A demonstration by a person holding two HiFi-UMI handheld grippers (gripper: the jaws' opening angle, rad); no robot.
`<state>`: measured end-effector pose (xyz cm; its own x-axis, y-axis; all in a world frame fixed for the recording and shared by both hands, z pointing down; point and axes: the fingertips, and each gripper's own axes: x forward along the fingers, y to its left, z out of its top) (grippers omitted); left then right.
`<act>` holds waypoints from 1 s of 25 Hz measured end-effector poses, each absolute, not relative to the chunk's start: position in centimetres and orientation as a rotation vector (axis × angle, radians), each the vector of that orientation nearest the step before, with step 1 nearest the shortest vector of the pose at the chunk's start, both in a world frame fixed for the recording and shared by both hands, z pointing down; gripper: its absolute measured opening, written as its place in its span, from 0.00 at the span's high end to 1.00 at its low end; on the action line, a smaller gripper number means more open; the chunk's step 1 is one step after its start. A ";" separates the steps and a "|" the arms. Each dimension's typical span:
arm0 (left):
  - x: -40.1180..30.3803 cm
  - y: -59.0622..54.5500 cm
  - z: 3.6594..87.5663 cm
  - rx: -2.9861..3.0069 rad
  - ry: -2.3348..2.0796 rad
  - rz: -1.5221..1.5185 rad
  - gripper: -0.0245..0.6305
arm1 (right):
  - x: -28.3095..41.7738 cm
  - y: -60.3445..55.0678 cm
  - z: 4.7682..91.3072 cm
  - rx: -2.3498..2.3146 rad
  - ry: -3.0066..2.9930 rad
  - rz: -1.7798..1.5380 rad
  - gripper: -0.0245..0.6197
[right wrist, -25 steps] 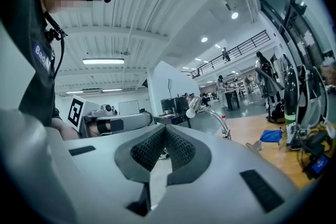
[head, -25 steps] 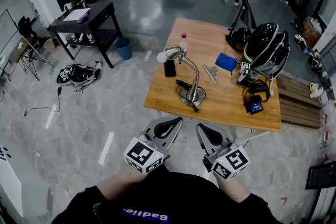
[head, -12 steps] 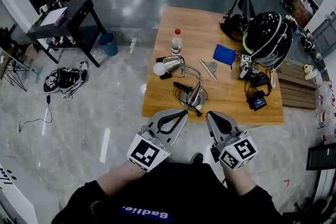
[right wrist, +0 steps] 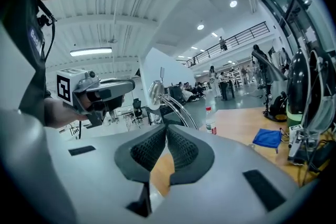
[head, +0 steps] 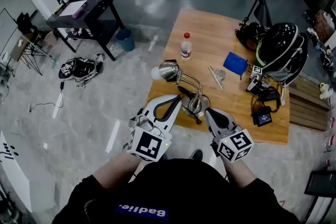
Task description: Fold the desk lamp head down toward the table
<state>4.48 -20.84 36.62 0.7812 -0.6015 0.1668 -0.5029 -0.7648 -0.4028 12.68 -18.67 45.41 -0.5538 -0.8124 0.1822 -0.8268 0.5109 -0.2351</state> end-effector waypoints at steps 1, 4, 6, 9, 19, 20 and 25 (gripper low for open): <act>4.7 -21.4 36.7 -2.586 0.857 -0.450 0.96 | 13.0 -19.0 45.8 1.441 -2.691 0.464 0.96; 5.7 -22.7 37.0 -2.437 0.857 -0.566 0.96 | 13.9 -19.8 47.2 1.400 -2.694 0.481 0.95; 6.2 -23.5 37.3 -2.343 0.848 -0.663 0.95 | 14.3 -20.3 48.3 1.381 -2.691 0.511 0.90; 6.7 -24.5 38.0 -2.191 0.813 -0.792 0.85 | 14.7 -20.9 50.1 1.359 -2.670 0.559 0.82; 7.4 -26.8 41.4 -1.793 0.635 -1.100 0.78 | 14.5 -23.6 55.9 1.313 -2.557 0.565 0.65; 7.3 -27.1 41.8 -1.770 0.631 -1.120 0.78 | 14.3 -23.9 56.4 1.308 -2.544 0.559 0.65; 6.7 -28.2 43.6 -1.714 0.640 -1.197 0.78 | 14.0 -25.4 58.5 1.286 -2.471 0.481 0.64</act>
